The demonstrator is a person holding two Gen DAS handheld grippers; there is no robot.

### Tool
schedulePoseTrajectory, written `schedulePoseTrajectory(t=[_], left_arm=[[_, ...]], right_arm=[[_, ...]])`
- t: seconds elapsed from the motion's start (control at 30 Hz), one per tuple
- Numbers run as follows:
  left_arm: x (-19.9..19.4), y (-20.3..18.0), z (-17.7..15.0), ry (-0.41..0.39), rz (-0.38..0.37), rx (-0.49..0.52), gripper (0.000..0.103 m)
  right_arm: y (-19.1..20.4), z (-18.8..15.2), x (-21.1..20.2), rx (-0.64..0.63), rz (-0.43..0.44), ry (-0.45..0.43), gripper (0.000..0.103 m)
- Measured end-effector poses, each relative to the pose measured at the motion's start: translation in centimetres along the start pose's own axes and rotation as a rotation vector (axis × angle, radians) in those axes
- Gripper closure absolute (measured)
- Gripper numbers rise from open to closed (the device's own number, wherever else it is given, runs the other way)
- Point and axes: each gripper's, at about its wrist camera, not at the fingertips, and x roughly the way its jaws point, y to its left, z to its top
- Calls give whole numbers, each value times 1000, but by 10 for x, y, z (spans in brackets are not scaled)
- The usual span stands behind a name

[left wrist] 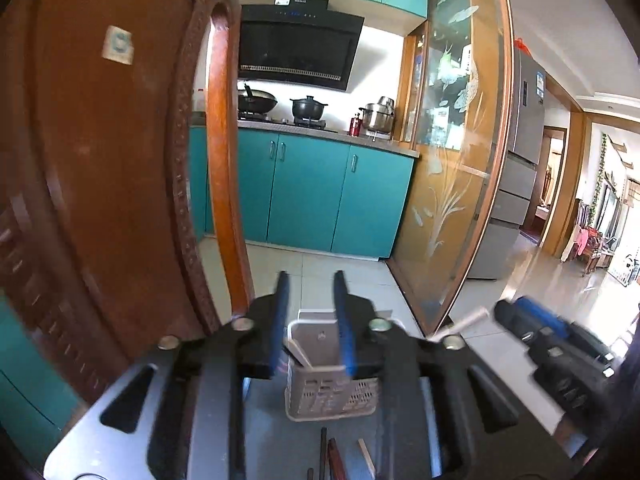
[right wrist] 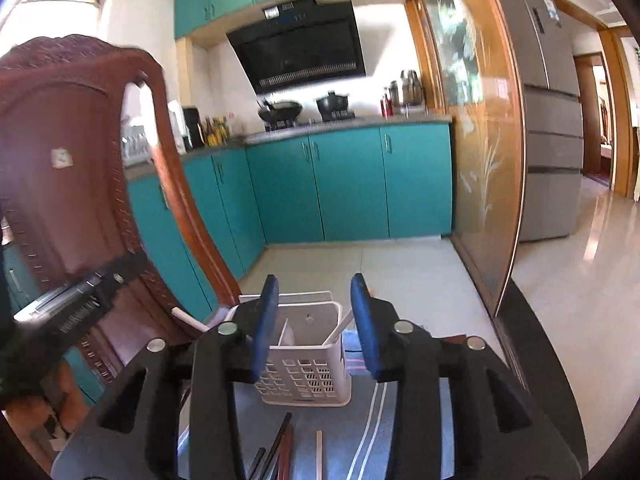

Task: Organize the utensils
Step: 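Lift both chopsticks over the white caddy and open both tools to drop them in, then grasp another light wooden chopstick with the right tool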

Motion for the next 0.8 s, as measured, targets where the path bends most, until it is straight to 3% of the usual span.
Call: schedulePoseTrajectory(t=[0.07,0.17,0.23,0.3,0.4,0.5,0.57,0.67,0.8], left_arm=[[-12,1,-18,22,-20,-1,73],[-15,2,-61,131,-17,2,70],[-13,4,-97,229,-8,8,70],[-9,4,-131,333,-4,6,70],[-8,1,-176,458,-19,39,70],[-12,2,-201,516,-3,73,67],[-13,7,-208,537,1,57,59],[-18,13,-220,550,7,48,59],[-14,15,-221,566,6,34,57]], right_arm=[[1,-15,-22,-27,21,-16,64],[-2,-54,-27,-56,48,68,58],[-4,-83,-7,-85,18,199,57],[-9,-118,28,-87,-34,385,57],[-9,-151,60,-58,-32,556,57],[3,-170,79,-98,-61,635,57],[8,-182,87,-122,-76,676,57],[16,-198,93,-139,-104,730,57],[14,-199,88,-112,-119,717,61]])
